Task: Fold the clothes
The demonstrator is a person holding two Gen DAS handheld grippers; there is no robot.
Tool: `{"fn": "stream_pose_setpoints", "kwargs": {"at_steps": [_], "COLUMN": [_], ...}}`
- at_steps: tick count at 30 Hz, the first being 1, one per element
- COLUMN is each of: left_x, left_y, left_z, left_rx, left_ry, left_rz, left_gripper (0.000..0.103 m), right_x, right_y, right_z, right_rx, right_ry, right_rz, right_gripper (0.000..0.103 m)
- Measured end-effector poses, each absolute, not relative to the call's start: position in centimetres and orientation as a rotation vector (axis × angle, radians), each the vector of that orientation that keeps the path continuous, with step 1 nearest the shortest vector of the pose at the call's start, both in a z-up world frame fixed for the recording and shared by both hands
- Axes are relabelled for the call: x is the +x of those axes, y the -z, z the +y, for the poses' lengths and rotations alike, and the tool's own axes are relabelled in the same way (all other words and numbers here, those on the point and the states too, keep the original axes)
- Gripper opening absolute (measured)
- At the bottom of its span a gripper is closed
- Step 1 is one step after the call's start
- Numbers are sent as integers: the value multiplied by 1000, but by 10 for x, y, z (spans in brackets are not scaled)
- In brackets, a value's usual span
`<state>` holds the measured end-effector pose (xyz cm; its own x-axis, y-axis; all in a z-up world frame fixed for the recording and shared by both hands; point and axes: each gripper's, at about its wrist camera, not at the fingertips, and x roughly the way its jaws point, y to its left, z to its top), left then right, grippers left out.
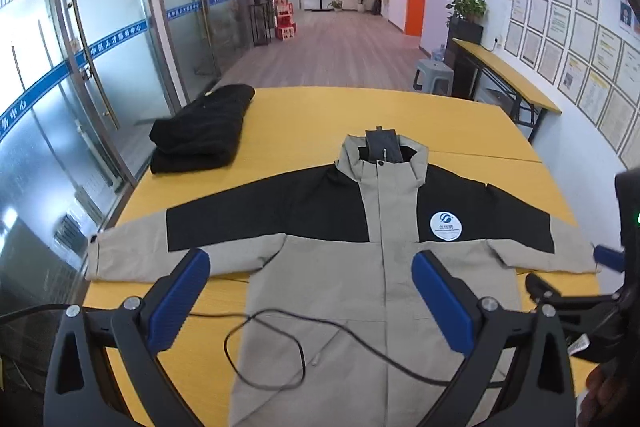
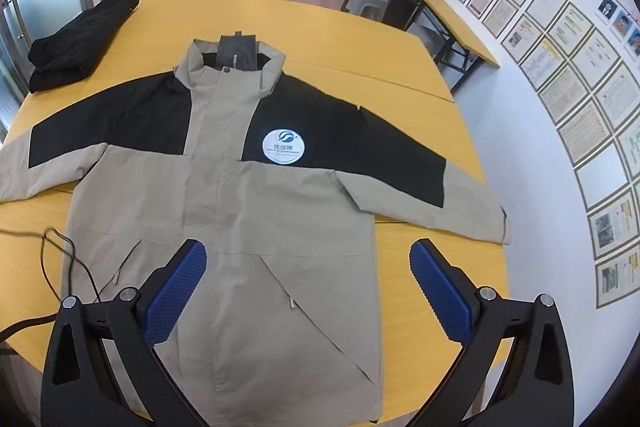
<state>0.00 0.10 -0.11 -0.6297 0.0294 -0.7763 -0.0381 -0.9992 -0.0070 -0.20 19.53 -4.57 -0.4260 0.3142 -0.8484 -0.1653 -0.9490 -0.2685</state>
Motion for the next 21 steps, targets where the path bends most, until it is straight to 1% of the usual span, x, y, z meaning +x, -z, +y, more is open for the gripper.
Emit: {"fn": "stream_pose_setpoints", "kwargs": {"at_steps": [3,7,8,12,14,16,21], "left_x": [4,-29,-30,-57,-46,-48,-41], "left_y": [10,25,26,28,27,23,33], "left_z": [11,-22,-23,-29,-23,-10,25], "left_rx": [-1405,-1524,-1521,-1509,-1460,-1458,-1464], "left_ry": [-2742,-2608,-2610,-2661,-2703,-2722,-2743], "left_rz": [-29,-153,-149,-84,-32,32,120], "left_gripper": [103,103,103,103,103,103,103], "right_x": [-5,-9,-9,-7,-8,-10,-27], "right_y": [46,47,48,39,43,47,45], "right_z": [193,189,188,189,190,191,213], "right_rx": [-1500,-1513,-1516,-1482,-1480,-1481,-1445], "right_ry": [-2404,-2373,-2366,-2359,-2359,-2366,-2414], "right_rz": [-207,-206,-206,-225,-222,-220,-205], "right_gripper": [103,103,103,103,103,103,103]}}
